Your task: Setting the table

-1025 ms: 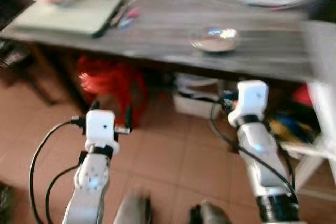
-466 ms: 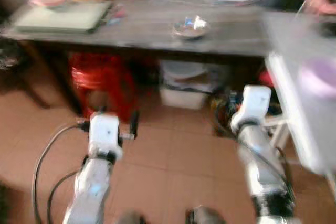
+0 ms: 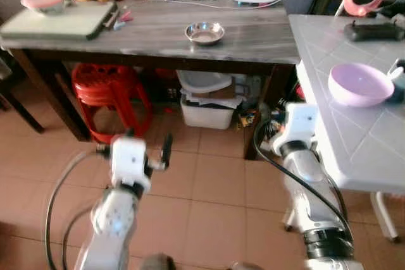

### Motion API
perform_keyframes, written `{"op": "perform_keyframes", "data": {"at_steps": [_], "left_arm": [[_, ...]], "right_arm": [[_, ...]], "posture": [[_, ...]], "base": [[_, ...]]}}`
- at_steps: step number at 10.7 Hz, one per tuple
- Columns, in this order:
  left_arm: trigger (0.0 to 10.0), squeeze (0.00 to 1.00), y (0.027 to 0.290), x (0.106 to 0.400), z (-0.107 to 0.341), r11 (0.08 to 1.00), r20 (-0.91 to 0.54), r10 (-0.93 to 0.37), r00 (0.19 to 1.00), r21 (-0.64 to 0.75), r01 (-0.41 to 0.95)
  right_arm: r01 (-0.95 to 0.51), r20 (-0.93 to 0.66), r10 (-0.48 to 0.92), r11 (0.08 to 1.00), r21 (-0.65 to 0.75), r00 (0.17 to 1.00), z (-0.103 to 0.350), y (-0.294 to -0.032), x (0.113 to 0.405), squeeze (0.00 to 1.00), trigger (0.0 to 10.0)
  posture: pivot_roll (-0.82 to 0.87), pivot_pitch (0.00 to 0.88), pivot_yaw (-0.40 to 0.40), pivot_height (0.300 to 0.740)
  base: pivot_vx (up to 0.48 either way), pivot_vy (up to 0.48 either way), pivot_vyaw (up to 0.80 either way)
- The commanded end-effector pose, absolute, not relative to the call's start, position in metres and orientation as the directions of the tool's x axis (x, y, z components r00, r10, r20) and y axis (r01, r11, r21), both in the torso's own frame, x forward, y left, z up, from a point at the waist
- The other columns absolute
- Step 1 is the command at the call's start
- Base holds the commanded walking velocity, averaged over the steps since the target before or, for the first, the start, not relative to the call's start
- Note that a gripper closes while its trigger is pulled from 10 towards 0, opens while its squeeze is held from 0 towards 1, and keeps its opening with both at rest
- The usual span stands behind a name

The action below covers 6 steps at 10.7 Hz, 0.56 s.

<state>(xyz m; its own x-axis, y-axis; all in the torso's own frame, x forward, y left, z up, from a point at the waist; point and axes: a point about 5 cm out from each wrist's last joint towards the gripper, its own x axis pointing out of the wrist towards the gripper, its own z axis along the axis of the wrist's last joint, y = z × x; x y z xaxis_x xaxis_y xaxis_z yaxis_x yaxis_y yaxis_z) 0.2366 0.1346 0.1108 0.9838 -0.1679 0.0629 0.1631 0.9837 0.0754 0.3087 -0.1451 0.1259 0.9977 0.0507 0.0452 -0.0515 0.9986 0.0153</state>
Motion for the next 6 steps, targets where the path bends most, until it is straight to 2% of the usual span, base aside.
{"op": "perform_keyframes", "data": {"at_steps": [1, 2, 6], "left_arm": [[10.0, 0.00, 0.133, 0.238, 0.112, 0.980, 0.069, -0.187, 0.980, 0.083, 0.181], [10.0, 0.00, 0.134, 0.240, 0.115, 0.979, 0.079, -0.191, 0.978, 0.084, 0.185], [10.0, 0.00, 0.131, 0.246, 0.122, 0.977, 0.107, -0.208, 0.972, 0.077, 0.201]], "right_arm": [[-0.050, 0.077, 0.049, 0.999, 0.014, 0.996, 0.133, -0.143, 0.314, 0.00, 10.0], [-0.066, 0.123, 0.068, 0.998, -0.021, 0.990, 0.144, -0.140, 0.317, 0.00, 10.0], [-0.035, 0.202, 0.052, 0.996, -0.087, 0.978, 0.163, -0.143, 0.321, 0.00, 10.0]], "posture": [[0.04, 0.050, 0.024, 0.740], [0.04, 0.058, 0.026, 0.740], [0.04, 0.087, 0.019, 0.740]], "base": [[0.000, -0.424, 0.00], [0.000, -0.420, 0.00], [0.290, -0.379, 0.00]]}}
